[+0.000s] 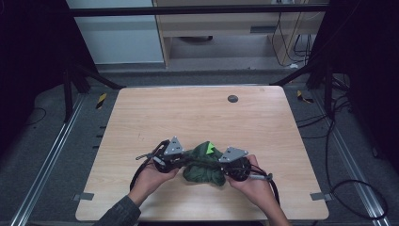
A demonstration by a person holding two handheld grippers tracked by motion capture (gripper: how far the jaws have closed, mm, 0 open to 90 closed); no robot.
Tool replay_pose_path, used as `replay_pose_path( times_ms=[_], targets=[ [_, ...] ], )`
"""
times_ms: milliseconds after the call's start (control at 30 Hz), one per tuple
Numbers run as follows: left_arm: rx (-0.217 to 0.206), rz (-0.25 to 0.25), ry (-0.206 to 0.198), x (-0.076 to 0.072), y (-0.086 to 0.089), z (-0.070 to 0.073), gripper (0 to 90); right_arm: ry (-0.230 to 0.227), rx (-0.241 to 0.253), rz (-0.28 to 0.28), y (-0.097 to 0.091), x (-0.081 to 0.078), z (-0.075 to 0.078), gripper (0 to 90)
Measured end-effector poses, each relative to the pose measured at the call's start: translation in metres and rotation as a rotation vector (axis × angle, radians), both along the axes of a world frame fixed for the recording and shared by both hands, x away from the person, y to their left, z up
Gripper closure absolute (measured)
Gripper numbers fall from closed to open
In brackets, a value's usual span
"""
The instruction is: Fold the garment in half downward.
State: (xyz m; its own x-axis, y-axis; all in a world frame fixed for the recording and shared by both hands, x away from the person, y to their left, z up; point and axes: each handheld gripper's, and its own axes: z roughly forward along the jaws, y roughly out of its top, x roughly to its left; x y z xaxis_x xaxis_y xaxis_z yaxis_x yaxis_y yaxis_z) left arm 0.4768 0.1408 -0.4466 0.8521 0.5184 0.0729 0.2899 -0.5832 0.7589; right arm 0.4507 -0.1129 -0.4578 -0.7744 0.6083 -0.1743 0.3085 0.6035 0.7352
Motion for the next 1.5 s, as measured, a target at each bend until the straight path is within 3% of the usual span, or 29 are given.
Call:
replay_pose_path(
  times_ms=[233,367,467,700,1200,1367,1500],
  targets=[
    [0.017,-0.017,-0.003,-0.021,0.004,-0.017,84.9,0.004,-0.003,0.016,-0.001,-0.017,-0.005,83.4],
    [0.011,-0.011,-0.012,-0.033,0.005,-0.026,79.9,-0.002,-0.013,0.025,0.000,-0.029,-0.011,75.5],
    [0.006,-0.009,-0.015,-0.037,0.006,-0.029,79.6,-0.002,-0.010,0.024,0.000,-0.033,-0.013,72.9],
    [-0.013,0.004,-0.025,-0.053,0.013,-0.034,70.0,-0.006,-0.019,0.030,0.001,-0.042,-0.017,67.9],
    [-0.033,0.055,-0.018,-0.056,0.028,-0.039,69.1,0.008,-0.018,-0.001,-0.004,-0.050,-0.016,50.1],
    [-0.038,0.080,-0.028,-0.054,0.030,-0.037,62.3,0.004,-0.013,-0.034,-0.010,-0.050,-0.014,38.8],
    [-0.037,0.116,-0.035,-0.052,0.032,-0.037,51.0,0.005,-0.006,-0.078,-0.015,-0.045,-0.014,27.4]
  ],
)
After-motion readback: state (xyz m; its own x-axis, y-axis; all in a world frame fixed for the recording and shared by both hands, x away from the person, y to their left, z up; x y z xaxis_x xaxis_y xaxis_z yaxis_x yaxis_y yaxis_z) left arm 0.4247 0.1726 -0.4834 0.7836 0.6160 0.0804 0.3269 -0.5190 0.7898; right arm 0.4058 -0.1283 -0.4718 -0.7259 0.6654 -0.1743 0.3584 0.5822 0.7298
